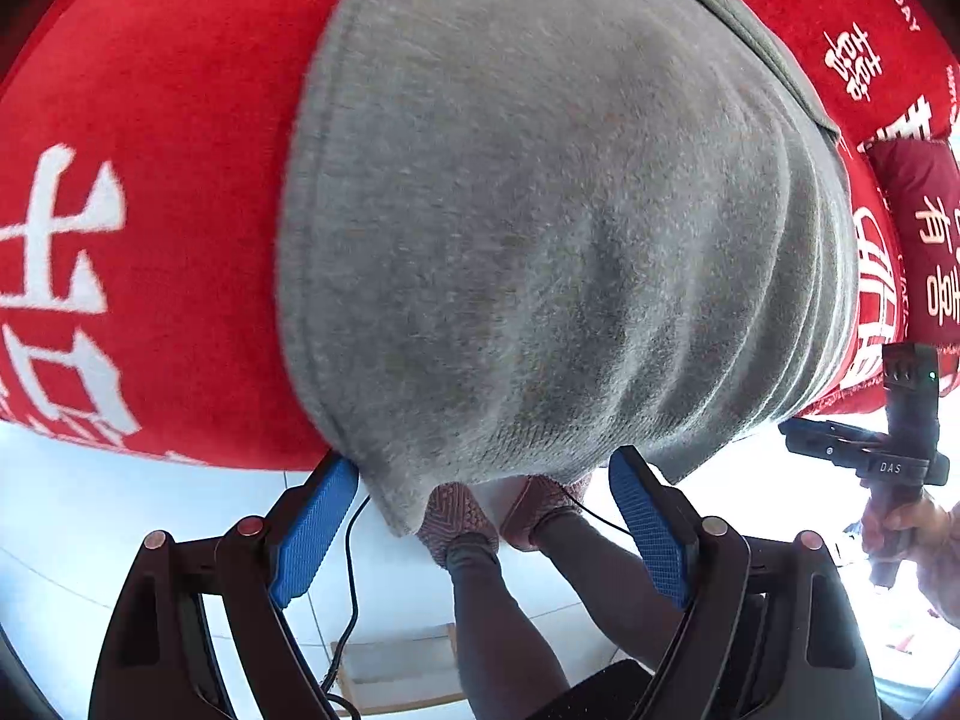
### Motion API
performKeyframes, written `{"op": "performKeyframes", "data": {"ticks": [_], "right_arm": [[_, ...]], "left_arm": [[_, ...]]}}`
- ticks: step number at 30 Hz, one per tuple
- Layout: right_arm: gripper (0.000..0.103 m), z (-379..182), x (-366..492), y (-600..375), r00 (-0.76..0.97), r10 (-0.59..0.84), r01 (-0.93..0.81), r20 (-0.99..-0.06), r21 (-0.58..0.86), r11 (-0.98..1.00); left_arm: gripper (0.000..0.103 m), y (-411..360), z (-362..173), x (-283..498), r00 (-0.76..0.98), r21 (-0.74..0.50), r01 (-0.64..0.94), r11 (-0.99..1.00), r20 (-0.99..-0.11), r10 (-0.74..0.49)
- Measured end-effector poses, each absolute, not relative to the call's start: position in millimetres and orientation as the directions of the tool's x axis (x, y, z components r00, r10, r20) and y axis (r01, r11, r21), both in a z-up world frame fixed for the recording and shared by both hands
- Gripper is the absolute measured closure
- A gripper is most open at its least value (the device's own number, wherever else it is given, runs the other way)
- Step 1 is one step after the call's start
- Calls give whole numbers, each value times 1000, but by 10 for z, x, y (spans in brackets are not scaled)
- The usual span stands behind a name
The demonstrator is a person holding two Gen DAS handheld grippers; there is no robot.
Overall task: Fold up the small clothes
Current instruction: 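Grasp the grey sweater hem with both tools, then lift the hem with both tools and fold it over toward the collar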
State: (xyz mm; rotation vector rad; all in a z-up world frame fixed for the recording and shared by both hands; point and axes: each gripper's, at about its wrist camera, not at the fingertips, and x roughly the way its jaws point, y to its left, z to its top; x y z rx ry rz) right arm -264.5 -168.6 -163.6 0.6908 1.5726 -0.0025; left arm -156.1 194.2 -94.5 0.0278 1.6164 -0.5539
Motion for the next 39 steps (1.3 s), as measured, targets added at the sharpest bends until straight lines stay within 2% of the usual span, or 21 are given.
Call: {"op": "performKeyframes", "data": {"ticks": [9,16,17,18,20,21,23,24,25,30,39], "right_arm": [[37,-1749,-2743,-1757,50,434,405,-899,416,814],[36,-1788,-2655,-1632,78,557,354,-827,545,760],[36,-1796,-2637,-1616,85,571,357,-816,560,747],[36,-1803,-2629,-1601,101,588,363,-802,580,729],[36,-1781,-2619,-1598,129,605,381,-786,602,701],[39,-1793,-2652,-1596,139,612,398,-779,610,685],[57,-1813,-2721,-1637,158,617,478,-771,607,635],[85,-1834,-2749,-1662,163,614,519,-772,597,612],[88,-1851,-2778,-1708,167,608,561,-776,582,589],[89,-1693,-2909,-1680,235,633,570,-738,632,525],[89,-1067,-2928,-1631,411,645,527,-644,745,409]], "left_arm": [[17,1965,-1054,-1617,-146,-337,347,875,-941,-304],[19,1880,-1184,-1661,-174,-372,340,864,-927,-331],[29,1880,-1202,-1679,-180,-377,341,861,-925,-334],[35,1891,-1216,-1689,-190,-382,339,860,-923,-335],[64,1894,-1216,-1685,-217,-413,329,849,-908,-358],[70,1883,-1225,-1683,-229,-426,331,842,-902,-367],[91,1838,-1230,-1677,-246,-449,344,825,-891,-382],[91,1816,-1226,-1669,-252,-458,349,818,-886,-388],[91,1811,-1219,-1665,-253,-461,348,816,-885,-392],[92,1884,-1009,-1610,-248,-524,307,794,-850,-465],[92,1951,-328,-1308,-172,-639,298,710,-767,-618]]}}
